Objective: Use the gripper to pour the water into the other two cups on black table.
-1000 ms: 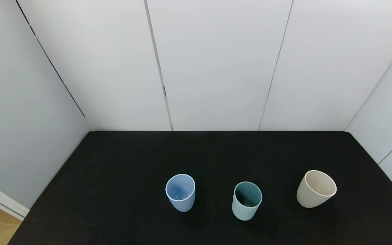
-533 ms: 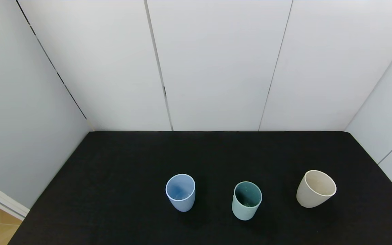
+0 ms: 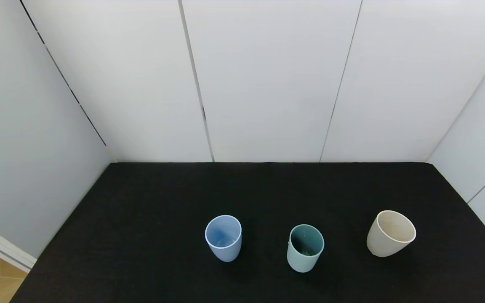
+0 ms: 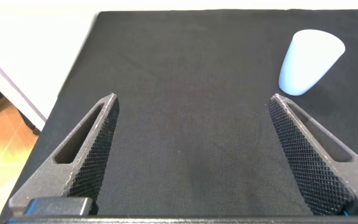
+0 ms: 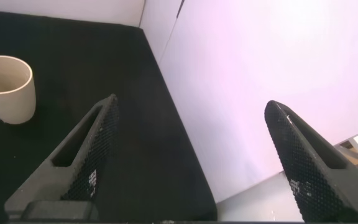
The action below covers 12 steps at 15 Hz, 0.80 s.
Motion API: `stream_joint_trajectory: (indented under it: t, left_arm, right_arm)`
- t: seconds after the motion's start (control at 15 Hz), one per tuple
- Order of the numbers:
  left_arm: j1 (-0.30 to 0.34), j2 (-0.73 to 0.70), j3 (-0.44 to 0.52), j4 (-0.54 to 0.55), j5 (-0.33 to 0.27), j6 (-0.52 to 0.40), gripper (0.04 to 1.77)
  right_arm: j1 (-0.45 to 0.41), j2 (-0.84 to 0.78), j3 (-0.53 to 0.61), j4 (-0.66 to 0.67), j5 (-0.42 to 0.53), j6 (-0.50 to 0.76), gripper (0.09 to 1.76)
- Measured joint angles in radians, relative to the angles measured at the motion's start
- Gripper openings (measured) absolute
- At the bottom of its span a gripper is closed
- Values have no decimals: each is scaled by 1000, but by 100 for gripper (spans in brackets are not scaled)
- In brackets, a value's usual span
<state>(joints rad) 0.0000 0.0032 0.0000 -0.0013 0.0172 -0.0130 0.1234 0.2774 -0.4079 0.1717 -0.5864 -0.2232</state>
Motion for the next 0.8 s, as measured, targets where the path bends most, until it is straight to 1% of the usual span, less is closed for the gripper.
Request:
stream_joint_trajectory:
  t: [0.13, 0.2, 0.33, 0.4, 0.47, 0.6, 0.8]
  left_arm:
    - [0, 0, 0, 0, 0, 0, 172]
    - [0, 0, 0, 0, 0, 0, 172]
    - [0, 0, 0, 0, 0, -1, 172]
    - [0, 0, 0, 0, 0, 0, 172]
    - [0, 0, 0, 0, 0, 0, 172]
    - [0, 0, 0, 0, 0, 0, 172]
    - [0, 0, 0, 0, 0, 0, 172]
  right_arm:
    - [-17, -2, -2, 2, 17, -16, 170]
    - [-41, -2, -9, 1, 48, -33, 170]
    - [-127, -6, -17, 4, 175, -54, 170]
    - [-150, -10, -15, 5, 200, -48, 170]
    - [-158, -16, -3, 5, 218, -37, 170]
    - [-155, -50, 30, 5, 329, -26, 170]
    - [-139, -144, 105, 5, 468, -26, 170]
